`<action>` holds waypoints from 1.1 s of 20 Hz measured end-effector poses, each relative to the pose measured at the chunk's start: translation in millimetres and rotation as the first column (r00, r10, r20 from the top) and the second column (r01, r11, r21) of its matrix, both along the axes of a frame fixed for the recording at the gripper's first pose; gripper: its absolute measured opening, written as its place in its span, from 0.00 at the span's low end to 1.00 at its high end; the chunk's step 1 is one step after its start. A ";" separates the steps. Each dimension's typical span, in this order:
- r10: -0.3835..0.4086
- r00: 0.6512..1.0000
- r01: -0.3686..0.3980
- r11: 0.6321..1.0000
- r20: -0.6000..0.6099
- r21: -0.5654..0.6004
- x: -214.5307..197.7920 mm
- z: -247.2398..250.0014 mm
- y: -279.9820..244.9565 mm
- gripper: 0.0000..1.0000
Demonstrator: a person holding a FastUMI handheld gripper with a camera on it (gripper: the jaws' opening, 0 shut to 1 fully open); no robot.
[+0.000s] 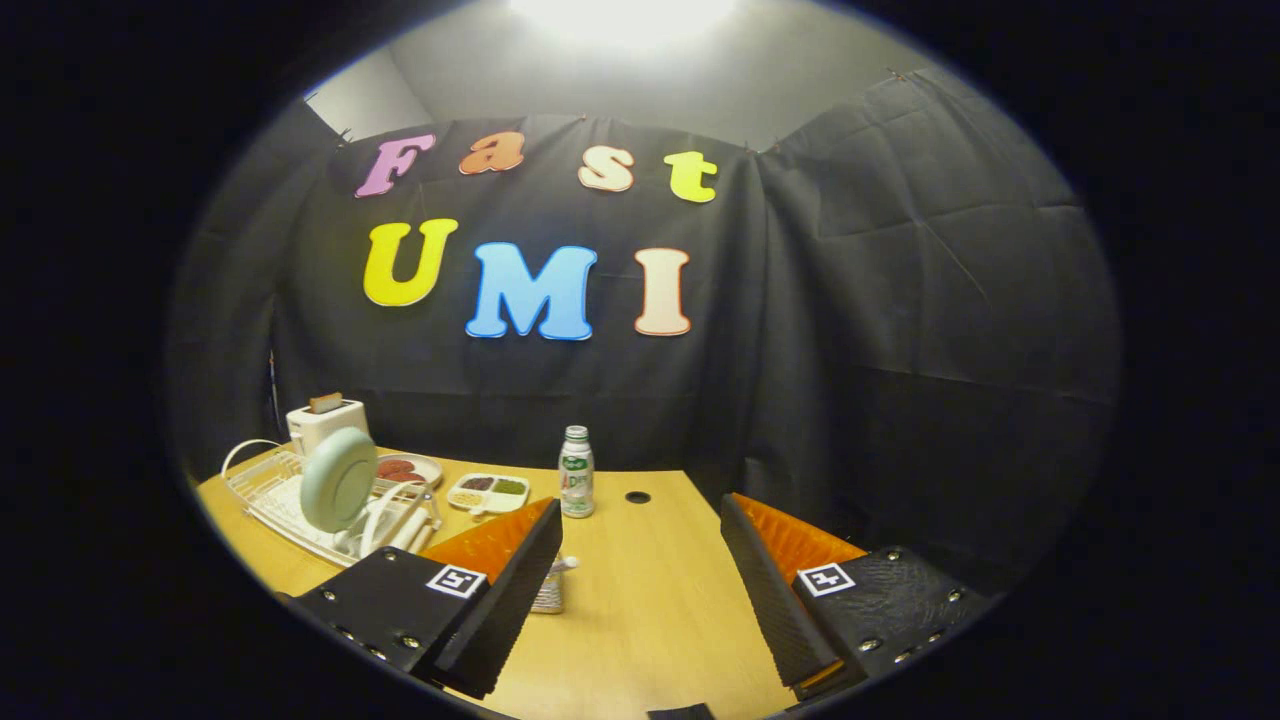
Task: Take the plate from the dish rack, then take the spoon from the basket and place it into the plate.
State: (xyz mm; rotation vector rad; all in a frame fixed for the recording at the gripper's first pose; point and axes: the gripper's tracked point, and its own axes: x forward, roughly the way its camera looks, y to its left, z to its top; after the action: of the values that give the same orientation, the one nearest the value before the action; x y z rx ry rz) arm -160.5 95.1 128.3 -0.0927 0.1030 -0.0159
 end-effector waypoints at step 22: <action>0.197 0.891 -0.082 0.956 -0.409 0.282 150.8 -146.8 357.7 0.94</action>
State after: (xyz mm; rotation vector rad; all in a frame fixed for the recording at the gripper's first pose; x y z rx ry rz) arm -9.7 452.8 -18.5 0.1606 0.5451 0.1652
